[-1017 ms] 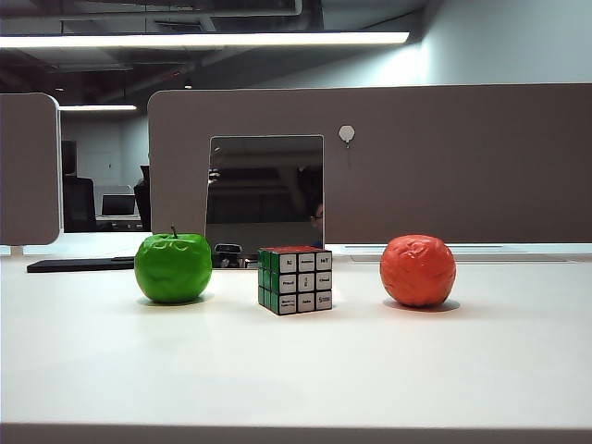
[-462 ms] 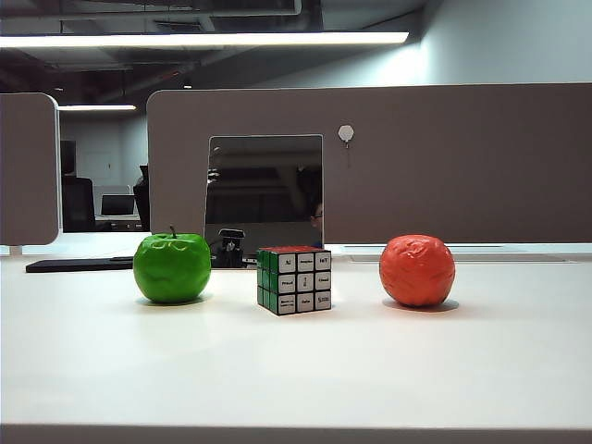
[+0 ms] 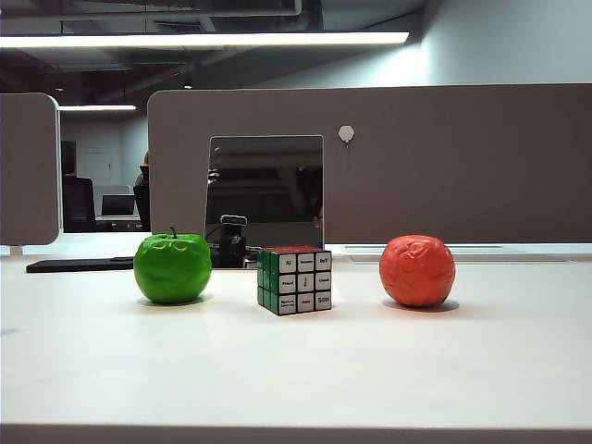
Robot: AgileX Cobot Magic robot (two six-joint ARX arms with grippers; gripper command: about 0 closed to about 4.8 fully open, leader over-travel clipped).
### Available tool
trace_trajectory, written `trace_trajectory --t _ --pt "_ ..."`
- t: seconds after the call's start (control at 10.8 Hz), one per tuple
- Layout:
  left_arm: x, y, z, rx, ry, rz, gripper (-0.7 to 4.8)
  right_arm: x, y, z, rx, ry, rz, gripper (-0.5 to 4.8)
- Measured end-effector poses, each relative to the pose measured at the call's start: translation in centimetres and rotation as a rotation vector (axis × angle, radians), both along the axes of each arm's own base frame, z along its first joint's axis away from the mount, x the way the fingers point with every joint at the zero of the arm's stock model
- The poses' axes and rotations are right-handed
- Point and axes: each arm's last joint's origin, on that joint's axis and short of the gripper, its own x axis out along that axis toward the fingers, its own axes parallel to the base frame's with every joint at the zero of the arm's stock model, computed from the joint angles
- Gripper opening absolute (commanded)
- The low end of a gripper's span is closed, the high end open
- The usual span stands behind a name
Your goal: Move all the fruits on the tabletop near the face of the Rubik's cube that has the color most similar to each fruit.
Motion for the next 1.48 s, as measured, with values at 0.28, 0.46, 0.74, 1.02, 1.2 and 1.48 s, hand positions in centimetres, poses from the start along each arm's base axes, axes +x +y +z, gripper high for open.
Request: trace_trajectory --t 0.28,0.46,0.74,1.02,1.2,1.48 --pt "3.1 -0.3 -1.1 -0.041 0.114 -0.018 -0.05 4.2 0.3 2.3 -0.015 0.075 0.187 -0.05" --pt "4.6 -0.6 -1.3 -0.050 0.098 -0.060 0.00 7.0 0.4 1.7 -0.006 0.098 0.233 -0.04" --pt "6.0 -0.9 -1.5 -0.059 0.079 -0.133 -0.01 9.5 1.3 1.0 0.003 0.095 0.353 -0.04" --pt "7.2 -1.1 -1.8 -0.062 0.055 -0.166 -0.01 12.8 4.0 -0.3 0.010 0.081 0.544 0.02" --pt "7.5 -1.1 -2.1 -0.059 0.074 -0.134 0.47 15.6 5.3 -3.7 0.019 0.230 0.536 2.38" --pt "7.9 -1.1 -2.6 -0.055 0.098 -0.127 1.26 18.2 5.9 -7.9 0.019 0.397 0.493 4.02"
